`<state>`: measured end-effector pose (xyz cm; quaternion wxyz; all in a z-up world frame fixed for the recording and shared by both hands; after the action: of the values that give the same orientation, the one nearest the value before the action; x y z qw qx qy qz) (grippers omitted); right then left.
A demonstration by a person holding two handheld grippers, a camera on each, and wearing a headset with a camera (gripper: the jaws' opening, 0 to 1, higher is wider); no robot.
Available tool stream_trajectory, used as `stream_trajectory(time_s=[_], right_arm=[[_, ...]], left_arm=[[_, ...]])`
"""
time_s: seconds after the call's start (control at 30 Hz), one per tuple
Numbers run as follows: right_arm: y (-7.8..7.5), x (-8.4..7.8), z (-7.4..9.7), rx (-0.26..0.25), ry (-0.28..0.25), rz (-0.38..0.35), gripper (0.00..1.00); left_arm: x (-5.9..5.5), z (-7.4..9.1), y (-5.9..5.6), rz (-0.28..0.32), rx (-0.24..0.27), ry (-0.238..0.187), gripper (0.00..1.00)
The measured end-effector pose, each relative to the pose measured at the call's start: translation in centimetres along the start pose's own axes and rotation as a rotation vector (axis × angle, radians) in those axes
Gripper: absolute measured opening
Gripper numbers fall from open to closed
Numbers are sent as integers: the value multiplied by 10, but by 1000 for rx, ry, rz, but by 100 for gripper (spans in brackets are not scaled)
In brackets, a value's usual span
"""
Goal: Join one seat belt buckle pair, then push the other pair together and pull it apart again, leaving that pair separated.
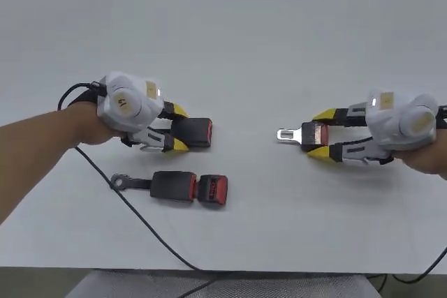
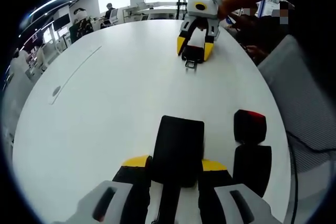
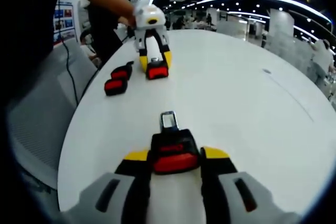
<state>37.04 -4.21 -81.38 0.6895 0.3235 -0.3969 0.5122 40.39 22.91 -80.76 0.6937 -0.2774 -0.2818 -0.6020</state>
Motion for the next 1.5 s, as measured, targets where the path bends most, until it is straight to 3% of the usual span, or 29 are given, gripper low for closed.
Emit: stream_trajectory(time_s=[0.3, 0.4, 0.43, 0.47, 0.5, 0.6, 0.7, 0.8, 1.03, 1.3, 1.5], right_arm=[[-1, 2, -2, -5, 30, 10, 39], [4, 3, -3, -6, 10, -45, 55], [4, 2, -2, -31, 18, -50, 60], [3, 2, 0, -52, 19, -55, 64], [1, 3, 0, -84, 8, -60, 65], [1, 7, 5, -163, -33, -102, 74], [1, 10, 9, -237, -38, -113, 82], [2, 15, 13, -305, -64, -149, 87], [14, 34, 25, -398, -102, -138, 92], [34, 46, 31, -389, -107, -85, 94], [47, 47, 34, -391, -118, -67, 95]], left_arm=[[3, -2, -1, -11, 1, 25, 36], [8, -3, -5, 28, -8, 29, 44], [7, -3, -5, 48, 23, 36, 48], [6, -2, -4, 31, 36, 56, 53], [7, -1, -6, 28, 33, 49, 60], [17, 4, -11, 116, 60, -37, 73], [24, 13, -8, 148, 140, -88, 82], [29, 22, -8, 180, 205, -133, 99], [29, 50, -32, 193, 279, -188, 100], [28, 77, -59, 223, 355, -252, 100], [25, 96, -71, 273, 454, -323, 100]])
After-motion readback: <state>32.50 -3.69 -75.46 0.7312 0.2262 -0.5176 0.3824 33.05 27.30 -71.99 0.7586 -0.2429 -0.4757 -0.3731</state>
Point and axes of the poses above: the centre of the closed fingertips' face, and the gripper's own axes: z roughly backward along the fingers, y roughly to its left, x roughly out of its top, the point moved 5 cm from there along z, roughly backward along the fingers, and after that the axes turned 12 degrees about -y, right-handed, at the moved point
